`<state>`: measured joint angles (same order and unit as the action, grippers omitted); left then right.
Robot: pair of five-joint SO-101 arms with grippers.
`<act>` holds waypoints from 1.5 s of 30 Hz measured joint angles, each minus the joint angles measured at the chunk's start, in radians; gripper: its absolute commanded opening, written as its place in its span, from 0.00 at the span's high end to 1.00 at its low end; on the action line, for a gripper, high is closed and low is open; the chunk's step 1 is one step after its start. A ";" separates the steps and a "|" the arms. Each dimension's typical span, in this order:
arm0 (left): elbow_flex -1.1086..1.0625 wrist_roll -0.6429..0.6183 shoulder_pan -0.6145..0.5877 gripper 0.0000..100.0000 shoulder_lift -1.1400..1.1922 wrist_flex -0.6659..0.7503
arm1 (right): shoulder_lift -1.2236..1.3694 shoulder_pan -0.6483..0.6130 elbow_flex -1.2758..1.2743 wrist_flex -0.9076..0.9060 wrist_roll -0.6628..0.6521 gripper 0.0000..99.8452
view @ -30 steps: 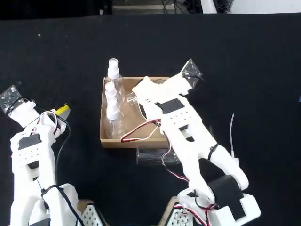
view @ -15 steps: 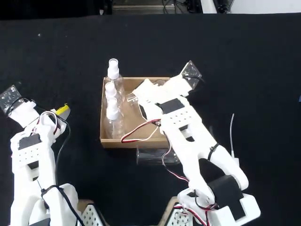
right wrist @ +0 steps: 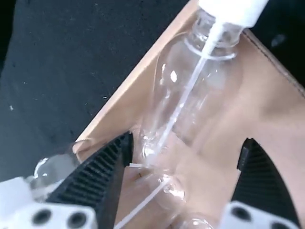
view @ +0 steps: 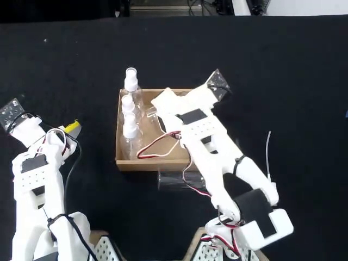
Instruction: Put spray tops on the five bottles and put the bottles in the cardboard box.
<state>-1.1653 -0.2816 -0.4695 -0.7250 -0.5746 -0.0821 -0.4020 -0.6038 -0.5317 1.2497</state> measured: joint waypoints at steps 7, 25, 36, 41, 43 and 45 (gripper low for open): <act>0.000 0.000 0.000 0.66 0.000 0.000 | 0.000 0.000 0.038 0.005 0.032 0.67; 0.000 0.000 0.000 0.66 0.000 0.000 | 0.107 0.000 0.043 0.078 0.072 0.67; 0.000 0.000 0.000 0.66 0.000 0.000 | 0.107 0.023 0.043 0.083 0.072 0.73; 0.000 0.000 0.000 0.66 0.000 0.000 | 0.109 0.023 0.043 0.083 0.072 0.90; 0.000 0.000 0.000 0.66 0.000 0.000 | 0.120 0.032 0.043 0.083 0.072 0.91; 0.000 0.000 0.000 0.66 0.000 0.000 | 0.120 0.038 0.043 0.083 0.072 0.91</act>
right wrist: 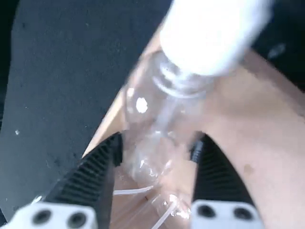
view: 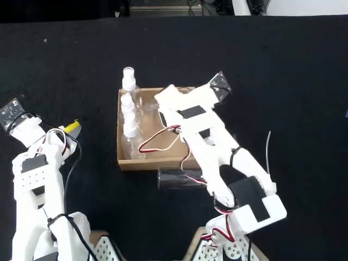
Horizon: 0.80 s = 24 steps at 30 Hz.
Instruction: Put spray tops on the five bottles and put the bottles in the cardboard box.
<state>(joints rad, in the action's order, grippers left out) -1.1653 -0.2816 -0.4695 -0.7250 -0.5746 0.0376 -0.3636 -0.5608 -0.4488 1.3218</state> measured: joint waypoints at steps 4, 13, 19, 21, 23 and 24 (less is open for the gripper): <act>0.000 0.000 0.000 0.66 0.000 0.000 | 0.000 0.005 0.000 0.000 0.000 0.91; 0.000 0.000 0.000 0.66 0.000 0.000 | -0.002 0.006 0.000 -0.031 0.000 0.91; 0.000 0.000 0.000 0.66 0.000 0.000 | -0.068 0.021 -0.002 -0.114 -0.071 0.91; 0.000 0.000 0.000 0.66 0.000 0.000 | -0.109 0.025 -0.002 -0.144 -0.121 0.91; 0.000 0.000 0.000 0.66 0.000 0.000 | -0.135 0.020 -0.002 -0.170 -0.176 0.91; 0.000 0.000 0.000 0.66 0.000 0.000 | -0.149 0.020 -0.002 -0.180 -0.199 0.91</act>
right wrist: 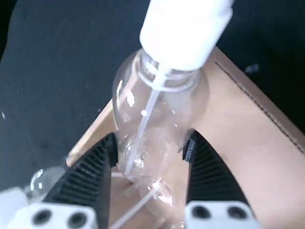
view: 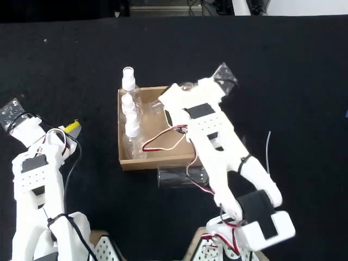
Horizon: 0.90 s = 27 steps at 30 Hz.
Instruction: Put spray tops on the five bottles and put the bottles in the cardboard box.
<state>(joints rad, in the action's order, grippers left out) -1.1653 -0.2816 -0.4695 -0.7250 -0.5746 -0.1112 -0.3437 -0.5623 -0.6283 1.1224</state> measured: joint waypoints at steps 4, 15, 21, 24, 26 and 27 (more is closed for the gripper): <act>0.000 0.000 0.000 0.66 0.000 0.000 | -0.035 0.026 0.000 -0.035 -0.120 0.91; 0.000 0.000 0.000 0.66 0.000 0.000 | -0.092 0.035 0.000 -0.058 -0.741 0.91; 0.000 0.000 0.000 0.66 0.000 0.000 | -0.094 0.035 -0.028 -0.029 -1.103 0.93; 0.000 0.000 0.000 0.66 0.000 0.000 | -0.094 0.035 -0.126 0.104 -1.146 0.99; 0.000 0.000 0.000 0.66 0.000 0.000 | -0.112 0.035 -0.207 0.216 -1.165 0.96; 0.000 0.000 0.000 0.66 0.000 0.000 | -0.120 0.035 -0.239 0.267 -1.171 0.95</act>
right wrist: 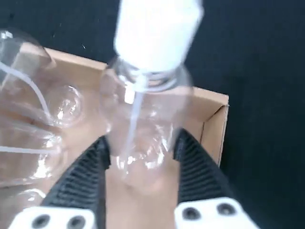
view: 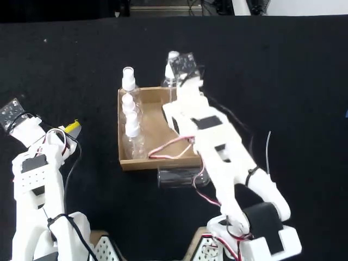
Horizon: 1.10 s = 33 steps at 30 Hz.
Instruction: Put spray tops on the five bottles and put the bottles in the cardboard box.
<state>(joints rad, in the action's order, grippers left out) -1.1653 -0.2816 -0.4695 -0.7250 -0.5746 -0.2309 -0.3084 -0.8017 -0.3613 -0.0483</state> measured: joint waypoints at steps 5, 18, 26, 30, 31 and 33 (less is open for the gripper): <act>0.000 0.000 0.000 0.66 0.000 0.000 | -0.009 0.000 -0.023 0.069 -0.008 0.94; 0.000 0.000 0.000 0.66 0.000 0.000 | -0.009 0.012 -0.132 0.298 -0.011 0.91; 0.000 0.000 0.000 0.66 0.000 0.000 | -0.009 0.075 -0.178 0.336 -0.009 0.91; 0.000 0.000 0.000 0.66 0.000 0.000 | -0.005 0.072 -0.222 0.420 -0.009 0.91; 0.000 0.000 0.000 0.66 0.000 0.000 | 0.005 0.066 -0.229 0.440 -0.011 0.91; 0.000 0.000 0.000 0.66 0.000 0.000 | 0.038 0.058 -0.229 0.471 -0.014 0.91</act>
<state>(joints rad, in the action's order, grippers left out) -1.1653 -0.2816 -0.4695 -0.7250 -0.5746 -0.1926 -0.2501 -1.0303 0.1097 -0.0621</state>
